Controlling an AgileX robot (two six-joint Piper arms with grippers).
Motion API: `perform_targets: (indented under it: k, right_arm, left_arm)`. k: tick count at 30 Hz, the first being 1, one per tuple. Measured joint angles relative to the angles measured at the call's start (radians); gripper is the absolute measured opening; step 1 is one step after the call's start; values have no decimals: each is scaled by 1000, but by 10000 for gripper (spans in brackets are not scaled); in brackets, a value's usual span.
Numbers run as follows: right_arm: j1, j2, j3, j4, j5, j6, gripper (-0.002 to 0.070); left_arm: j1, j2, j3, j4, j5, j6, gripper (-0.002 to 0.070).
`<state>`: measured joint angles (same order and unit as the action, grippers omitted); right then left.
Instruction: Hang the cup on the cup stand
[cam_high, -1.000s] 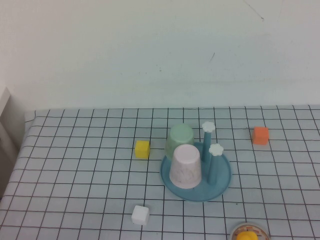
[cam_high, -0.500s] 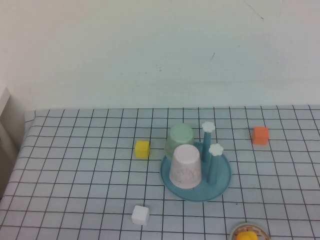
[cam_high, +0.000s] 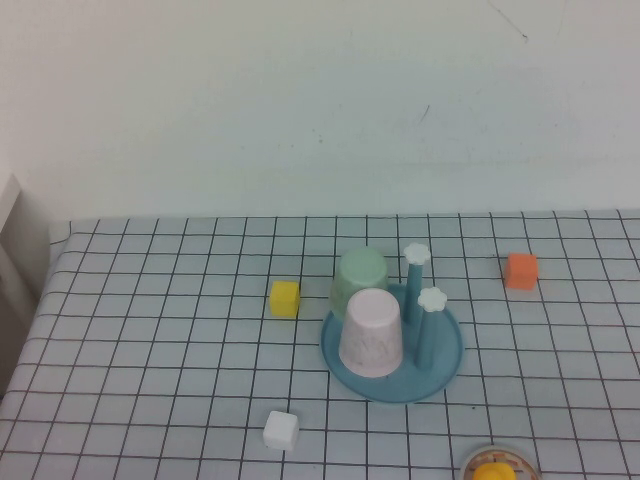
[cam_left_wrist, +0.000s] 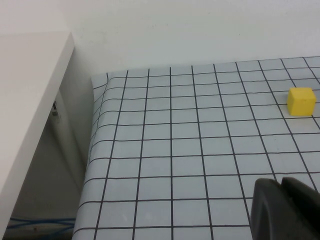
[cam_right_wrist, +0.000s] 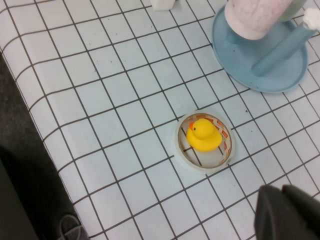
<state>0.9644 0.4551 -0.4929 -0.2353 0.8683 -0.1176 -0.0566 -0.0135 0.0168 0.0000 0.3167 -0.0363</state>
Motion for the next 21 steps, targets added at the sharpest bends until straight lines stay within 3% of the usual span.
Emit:
perform_targets:
  k: [16,21]
  right_arm:
    - [0,0,0,0,0,0,0]
    - [-16,-58,0,-82,62,-44,0]
  left_arm:
    - [0,0,0,0,0,2,-1]
    - [0,0,0,0,0,2,-1]
